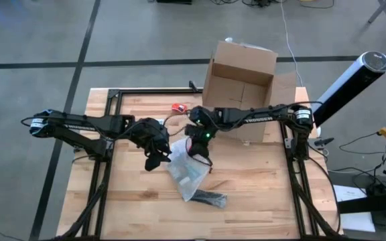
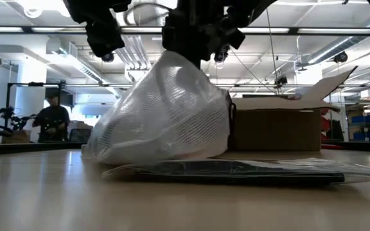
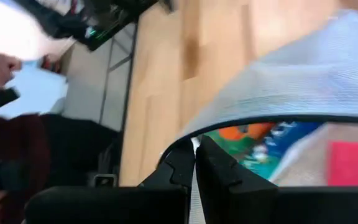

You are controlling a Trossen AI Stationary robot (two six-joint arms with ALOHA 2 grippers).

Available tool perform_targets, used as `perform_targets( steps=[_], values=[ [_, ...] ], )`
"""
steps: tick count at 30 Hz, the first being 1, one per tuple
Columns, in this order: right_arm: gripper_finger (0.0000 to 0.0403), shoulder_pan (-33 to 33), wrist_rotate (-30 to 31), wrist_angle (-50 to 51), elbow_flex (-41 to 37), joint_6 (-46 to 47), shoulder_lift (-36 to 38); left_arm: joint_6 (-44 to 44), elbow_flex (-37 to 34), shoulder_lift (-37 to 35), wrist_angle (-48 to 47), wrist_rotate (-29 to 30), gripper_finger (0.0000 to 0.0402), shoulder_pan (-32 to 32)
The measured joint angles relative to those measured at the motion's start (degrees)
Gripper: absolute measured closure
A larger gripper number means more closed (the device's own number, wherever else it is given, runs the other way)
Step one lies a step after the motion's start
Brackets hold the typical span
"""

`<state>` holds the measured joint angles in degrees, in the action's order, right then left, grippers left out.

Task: Unpack boxes

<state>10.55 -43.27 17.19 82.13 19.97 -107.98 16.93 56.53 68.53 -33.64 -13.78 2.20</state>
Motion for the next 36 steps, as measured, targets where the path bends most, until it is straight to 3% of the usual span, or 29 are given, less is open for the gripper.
perform_targets(
  steps=[3, 8, 10, 12, 17, 22, 28, 36],
  values=[
    [0.0403, 1.8, 0.0, 0.5, 0.0, 0.0, 0.6, -0.3, 0.0, -0.2, -2.4, 5.8, 0.0247, 0.1],
    [0.0403, 4.2, -0.2, 0.6, 0.0, 0.9, 2.8, 0.0, 0.0, -0.8, -10.0, 24.2, 0.0247, -0.6],
    [0.0403, 5.1, -0.2, 1.1, 0.0, 1.1, 3.4, 1.1, 0.0, -0.4, -12.2, 26.6, 0.0246, -2.7],
    [0.0403, 6.0, 0.0, 1.4, 0.0, 1.4, 3.7, 4.5, -0.2, 0.6, -13.7, 26.0, 0.0242, -6.8],
    [0.0395, 8.0, -0.8, 2.2, 0.0, 2.8, 4.2, 11.2, -2.9, 4.1, -10.6, 17.0, 0.0201, -18.5],
    [0.0337, 9.3, -2.0, 4.1, 0.0, 1.9, 4.8, 14.9, -4.1, 9.2, -6.8, 10.7, 0.0134, -26.6],
    [0.0247, 10.2, -1.9, 4.5, 0.0, 0.0, 5.6, 17.2, -4.1, 15.9, -5.9, 10.5, 0.0072, -29.5],
    [0.0186, 10.3, -1.9, 9.3, 0.0, -5.2, 6.0, 22.9, -4.1, 19.8, -4.6, 14.9, 0.0054, -29.7]
  ],
)
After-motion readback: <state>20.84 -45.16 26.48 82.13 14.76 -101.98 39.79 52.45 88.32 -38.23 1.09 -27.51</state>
